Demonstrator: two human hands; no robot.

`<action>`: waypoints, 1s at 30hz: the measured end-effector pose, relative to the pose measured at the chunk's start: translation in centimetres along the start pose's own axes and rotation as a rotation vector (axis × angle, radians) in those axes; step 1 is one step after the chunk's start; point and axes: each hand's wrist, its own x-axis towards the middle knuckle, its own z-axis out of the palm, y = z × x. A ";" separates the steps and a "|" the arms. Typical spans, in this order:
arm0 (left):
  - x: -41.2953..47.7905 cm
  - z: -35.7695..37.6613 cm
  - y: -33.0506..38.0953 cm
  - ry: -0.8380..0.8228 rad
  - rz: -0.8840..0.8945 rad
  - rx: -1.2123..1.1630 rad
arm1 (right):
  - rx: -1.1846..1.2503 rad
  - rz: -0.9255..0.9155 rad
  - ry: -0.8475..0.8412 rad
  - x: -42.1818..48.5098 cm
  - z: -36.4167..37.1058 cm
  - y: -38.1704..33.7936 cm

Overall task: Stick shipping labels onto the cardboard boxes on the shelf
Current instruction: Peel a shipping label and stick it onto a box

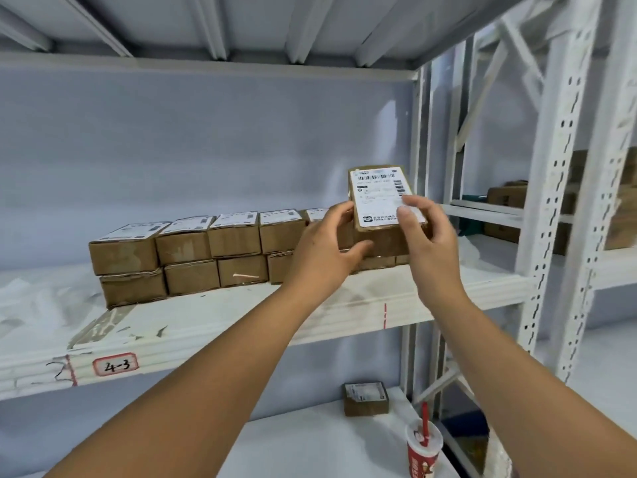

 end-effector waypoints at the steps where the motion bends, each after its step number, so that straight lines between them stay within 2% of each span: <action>1: 0.9 0.8 0.5 -0.004 0.016 0.068 | -0.020 -0.001 0.031 1.0 -0.6 0.0; 8: 6.5 5.5 0.5 0.005 0.132 0.378 | -0.084 0.067 0.132 6.7 -2.9 3.4; 11: 8.0 7.4 -0.9 0.067 0.184 0.531 | -0.068 0.112 0.223 8.7 -3.3 5.2; 15: 8.5 9.1 -4.0 0.013 0.184 0.682 | -0.053 0.184 0.342 11.2 -3.2 7.5; 19: 9.4 9.8 -5.9 0.017 0.212 0.781 | -0.181 0.164 0.352 12.9 -3.1 9.6; 23: 9.4 11.0 -7.6 0.074 0.336 0.952 | -0.243 0.149 0.356 14.2 -3.0 11.1; 27: 9.5 11.7 -8.6 0.086 0.344 0.954 | -0.212 0.169 0.390 15.2 -3.1 12.4; 30: 9.5 11.9 -8.9 0.119 0.350 0.976 | -0.258 0.147 0.345 15.1 -3.0 13.4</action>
